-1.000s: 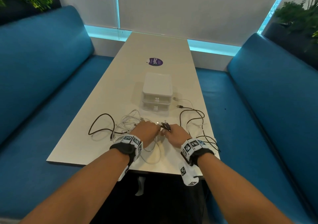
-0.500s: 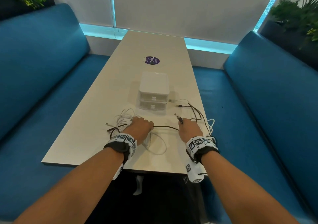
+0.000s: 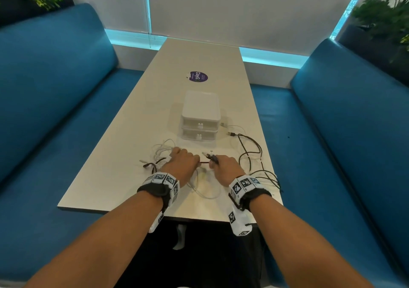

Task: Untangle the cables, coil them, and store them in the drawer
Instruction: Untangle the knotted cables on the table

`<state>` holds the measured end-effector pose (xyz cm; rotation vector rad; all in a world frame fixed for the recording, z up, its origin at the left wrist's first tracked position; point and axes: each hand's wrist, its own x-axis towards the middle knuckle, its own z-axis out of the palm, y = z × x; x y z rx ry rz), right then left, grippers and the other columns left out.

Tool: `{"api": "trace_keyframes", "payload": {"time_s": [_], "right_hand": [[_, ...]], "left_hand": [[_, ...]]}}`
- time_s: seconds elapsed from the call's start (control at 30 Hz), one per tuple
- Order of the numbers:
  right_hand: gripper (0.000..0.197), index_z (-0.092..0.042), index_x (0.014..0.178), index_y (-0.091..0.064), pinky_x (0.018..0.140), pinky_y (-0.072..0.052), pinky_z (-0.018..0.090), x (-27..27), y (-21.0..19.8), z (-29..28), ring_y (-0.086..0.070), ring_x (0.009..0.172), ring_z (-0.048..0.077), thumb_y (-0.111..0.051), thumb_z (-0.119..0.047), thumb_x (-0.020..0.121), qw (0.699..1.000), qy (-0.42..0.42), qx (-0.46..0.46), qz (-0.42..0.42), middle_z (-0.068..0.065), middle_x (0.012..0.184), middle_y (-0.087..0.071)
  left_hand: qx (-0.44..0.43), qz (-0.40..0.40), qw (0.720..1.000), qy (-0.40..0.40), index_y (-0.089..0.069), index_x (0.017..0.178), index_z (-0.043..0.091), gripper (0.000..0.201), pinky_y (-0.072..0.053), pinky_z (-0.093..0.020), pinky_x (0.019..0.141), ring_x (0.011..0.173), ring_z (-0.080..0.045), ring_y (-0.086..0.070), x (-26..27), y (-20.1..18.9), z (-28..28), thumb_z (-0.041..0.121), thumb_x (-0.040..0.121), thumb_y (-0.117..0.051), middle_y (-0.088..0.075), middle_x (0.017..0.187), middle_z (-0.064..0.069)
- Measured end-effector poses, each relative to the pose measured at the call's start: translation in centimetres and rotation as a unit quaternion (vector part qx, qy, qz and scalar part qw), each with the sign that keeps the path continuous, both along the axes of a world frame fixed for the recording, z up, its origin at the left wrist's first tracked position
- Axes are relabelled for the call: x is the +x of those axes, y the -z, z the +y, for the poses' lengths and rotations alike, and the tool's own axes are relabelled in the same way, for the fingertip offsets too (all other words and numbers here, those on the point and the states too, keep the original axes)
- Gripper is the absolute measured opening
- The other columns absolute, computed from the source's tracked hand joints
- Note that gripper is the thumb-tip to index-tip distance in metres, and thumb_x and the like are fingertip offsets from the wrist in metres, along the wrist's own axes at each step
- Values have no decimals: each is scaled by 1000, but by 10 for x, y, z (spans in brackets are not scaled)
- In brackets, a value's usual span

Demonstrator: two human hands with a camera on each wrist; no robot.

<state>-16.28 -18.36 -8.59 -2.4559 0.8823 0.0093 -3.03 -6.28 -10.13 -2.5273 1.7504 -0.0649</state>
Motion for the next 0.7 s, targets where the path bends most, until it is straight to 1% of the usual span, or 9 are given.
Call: {"api": "trace_keyframes", "payload": {"time_s": [0.1,0.17,0.23,0.3,0.4,0.47,0.57,0.63,0.7], "right_hand": [[31,-15,109,-66,78,-56,39,-14,0,-23,-66,86,28,-43,-33,101,997,70,-9,24,10,99,-69],[32,-15,111,-66,77,-55,38,-21,0,-33,-65,86,29,-42,-33,101,994,93,-27,42,10,98,-69],[32,-14,109,-66,78,-56,38,-21,0,-34,-65,85,28,-42,-32,100,992,106,-43,49,9,94,-68],[33,-12,106,-66,77,-56,38,-19,3,-30,-65,82,27,-41,-32,101,989,120,-60,54,7,90,-66],[34,-12,109,-64,77,-53,36,-16,3,-24,-64,89,29,-40,-34,102,987,143,-61,42,10,99,-67],[34,-12,110,-63,77,-52,37,-12,0,-19,-64,92,31,-39,-35,103,991,127,-53,6,12,103,-67],[34,-11,107,-64,74,-50,35,-1,-5,-8,-64,90,32,-41,-36,103,997,57,-26,-42,13,98,-69],[34,-11,102,-65,70,-47,33,5,-5,0,-64,87,31,-44,-37,102,1000,8,-7,-28,12,93,-68],[32,-11,98,-65,68,-43,32,7,-2,3,-63,86,31,-46,-37,101,1000,-14,7,-13,10,89,-66]], "left_hand": [[3,-6,1000,-3,-59,113,22,20,-31,-39,101,100,-24,-57,14,1,9,30,105,-42,-67,99,0],[0,-11,1000,8,-59,112,24,24,-31,-38,99,97,-23,-58,17,2,14,31,106,-38,-68,95,1],[1,-18,1000,14,-59,111,25,23,-32,-37,98,94,-24,-58,14,2,13,28,105,-37,-67,91,2],[12,-4,1000,6,-59,110,26,22,-34,-37,96,91,-25,-57,9,1,10,24,104,-38,-66,87,1],[18,48,998,-27,-58,108,25,21,-40,-38,91,89,-27,-47,4,2,8,25,105,-38,-62,83,-3],[21,50,998,-35,-58,106,23,20,-43,-41,90,83,-25,-41,5,4,8,27,105,-38,-60,78,-3],[15,43,998,-36,-53,101,25,15,-44,-42,89,78,-24,-38,4,5,5,27,103,-39,-58,73,-3],[11,30,999,-23,-53,100,25,16,-39,-39,91,75,-26,-46,0,0,3,28,104,-38,-59,73,-1],[-1,19,1000,-9,-54,99,26,18,-34,-37,91,76,-25,-53,-5,-5,1,29,105,-37,-60,74,1]]}}
